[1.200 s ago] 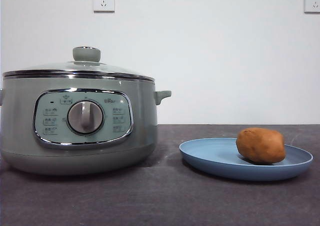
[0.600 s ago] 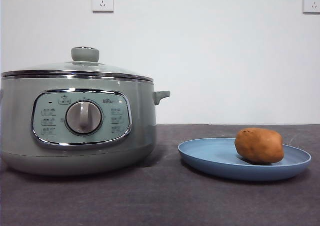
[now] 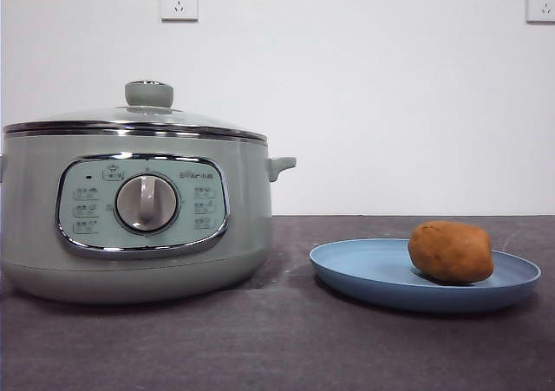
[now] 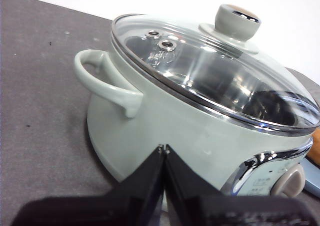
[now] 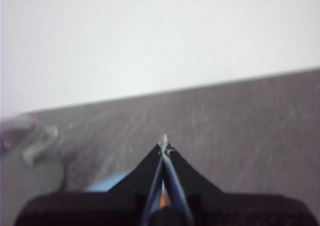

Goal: Take the potato out from the steamer,put the potato on the plate,close the lid

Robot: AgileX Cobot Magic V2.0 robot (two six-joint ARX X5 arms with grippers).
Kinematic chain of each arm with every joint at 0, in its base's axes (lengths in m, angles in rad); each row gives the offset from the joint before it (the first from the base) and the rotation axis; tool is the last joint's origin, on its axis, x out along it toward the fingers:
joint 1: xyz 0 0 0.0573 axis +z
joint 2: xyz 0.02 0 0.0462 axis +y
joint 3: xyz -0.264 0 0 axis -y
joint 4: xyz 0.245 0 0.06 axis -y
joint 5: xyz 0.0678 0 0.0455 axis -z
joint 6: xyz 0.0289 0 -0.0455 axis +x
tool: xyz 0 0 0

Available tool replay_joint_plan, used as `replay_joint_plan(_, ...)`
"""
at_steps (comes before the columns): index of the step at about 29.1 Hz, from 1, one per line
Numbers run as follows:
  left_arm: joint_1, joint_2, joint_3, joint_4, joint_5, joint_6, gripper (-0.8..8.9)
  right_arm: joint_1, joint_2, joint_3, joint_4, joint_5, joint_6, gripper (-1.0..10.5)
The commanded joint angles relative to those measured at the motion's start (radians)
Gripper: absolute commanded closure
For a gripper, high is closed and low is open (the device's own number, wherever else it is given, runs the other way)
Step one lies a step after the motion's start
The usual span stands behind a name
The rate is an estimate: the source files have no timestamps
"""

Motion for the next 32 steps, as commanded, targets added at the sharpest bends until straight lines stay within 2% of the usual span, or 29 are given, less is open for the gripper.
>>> replay_joint_plan(1,0.003,-0.002,-0.013,0.002,-0.005,-0.001,8.17,-0.002,-0.061,-0.023,-0.094,-0.009,0.010,9.5)
replay_joint_plan(6,0.003,-0.002,-0.013,0.002,-0.005,-0.001,8.17,-0.002,-0.140,-0.023,-0.217,-0.008,-0.042,9.5)
replay_joint_plan(14,0.003,-0.002,-0.013,0.002,-0.005,-0.002,8.17,-0.002,-0.259,-0.023,-0.379,-0.005,-0.061,9.5)
replay_joint_plan(21,0.003,-0.002,-0.013,0.002,-0.005,-0.001,8.17,-0.002,-0.256,-0.023,-0.437,-0.003,-0.067,9.5)
replay_joint_plan(32,0.003,-0.002,-0.013,0.002,-0.005,-0.001,8.17,-0.020,-0.255,-0.023,-0.432,-0.004,-0.061,9.5)
